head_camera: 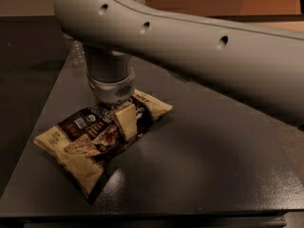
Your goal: Pick brown chip bag
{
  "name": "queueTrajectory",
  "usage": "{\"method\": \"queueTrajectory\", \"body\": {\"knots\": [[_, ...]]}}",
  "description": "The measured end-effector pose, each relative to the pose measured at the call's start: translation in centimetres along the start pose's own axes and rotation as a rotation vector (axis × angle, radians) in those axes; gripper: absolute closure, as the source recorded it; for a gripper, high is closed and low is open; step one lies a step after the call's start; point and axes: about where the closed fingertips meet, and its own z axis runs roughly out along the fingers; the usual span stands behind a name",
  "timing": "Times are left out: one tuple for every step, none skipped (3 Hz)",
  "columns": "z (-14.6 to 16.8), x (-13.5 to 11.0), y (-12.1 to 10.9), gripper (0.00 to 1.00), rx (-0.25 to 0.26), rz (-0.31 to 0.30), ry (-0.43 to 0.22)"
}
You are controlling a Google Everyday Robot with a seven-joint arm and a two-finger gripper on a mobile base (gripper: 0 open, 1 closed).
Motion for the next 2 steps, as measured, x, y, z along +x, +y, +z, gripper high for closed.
{"method": "queueTrajectory", "body": {"knots": [[-1.4, 0.8, 0.2, 0.64, 0.021, -0.008, 0.002], [-4.0, 1.3, 0.6, 0.87, 0.055, -0.015, 0.0]]}}
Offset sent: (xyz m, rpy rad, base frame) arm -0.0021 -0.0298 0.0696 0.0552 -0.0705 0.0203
